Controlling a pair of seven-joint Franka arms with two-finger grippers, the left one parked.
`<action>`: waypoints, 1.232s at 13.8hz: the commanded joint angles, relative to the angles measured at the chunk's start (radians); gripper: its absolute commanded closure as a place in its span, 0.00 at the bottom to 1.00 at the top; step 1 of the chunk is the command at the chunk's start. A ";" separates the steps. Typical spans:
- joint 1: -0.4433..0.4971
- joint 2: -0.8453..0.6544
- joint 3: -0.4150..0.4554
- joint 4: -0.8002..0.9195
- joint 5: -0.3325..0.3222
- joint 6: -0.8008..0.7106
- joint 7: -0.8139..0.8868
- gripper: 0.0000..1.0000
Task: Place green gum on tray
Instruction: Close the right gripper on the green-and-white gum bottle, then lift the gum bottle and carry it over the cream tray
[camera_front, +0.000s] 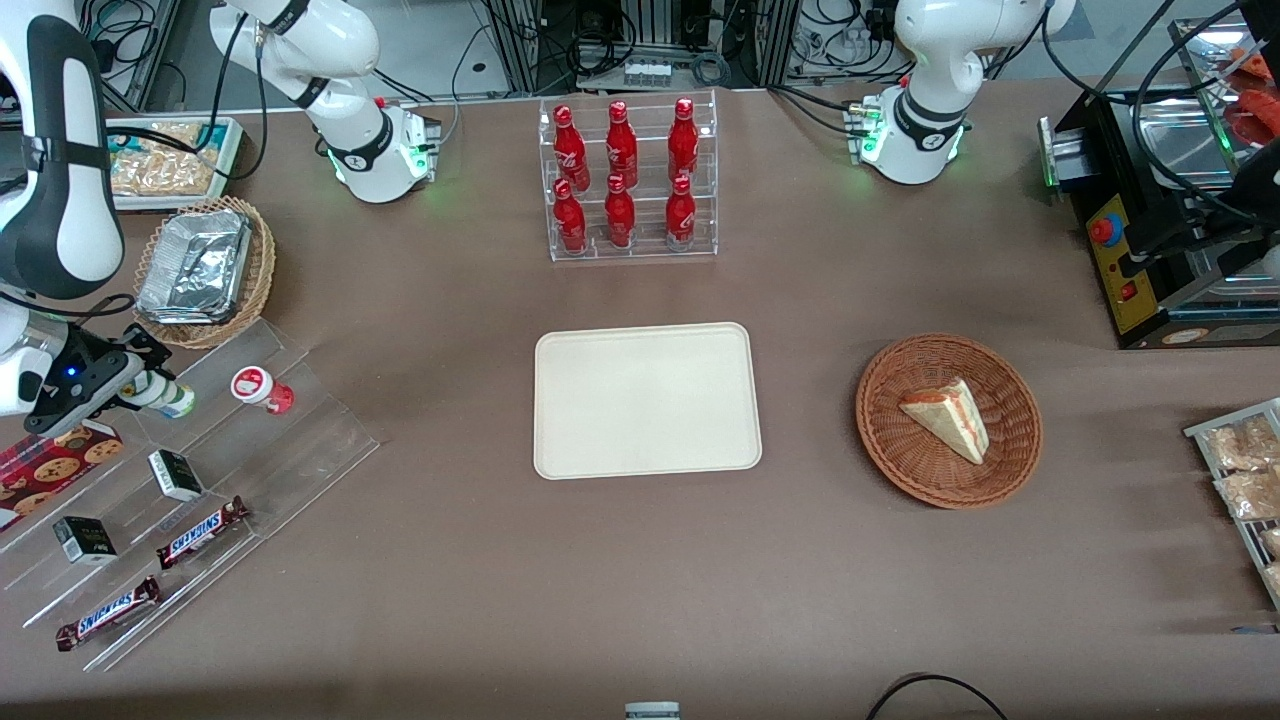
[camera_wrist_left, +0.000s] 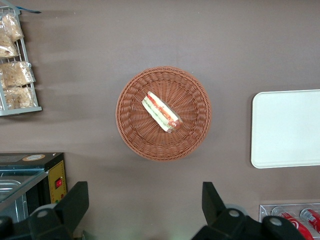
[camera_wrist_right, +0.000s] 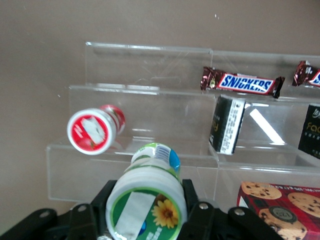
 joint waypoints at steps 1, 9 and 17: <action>0.052 -0.002 -0.001 0.070 -0.005 -0.098 0.088 1.00; 0.290 -0.001 0.001 0.102 0.017 -0.192 0.479 1.00; 0.624 0.072 -0.001 0.151 0.089 -0.163 1.022 1.00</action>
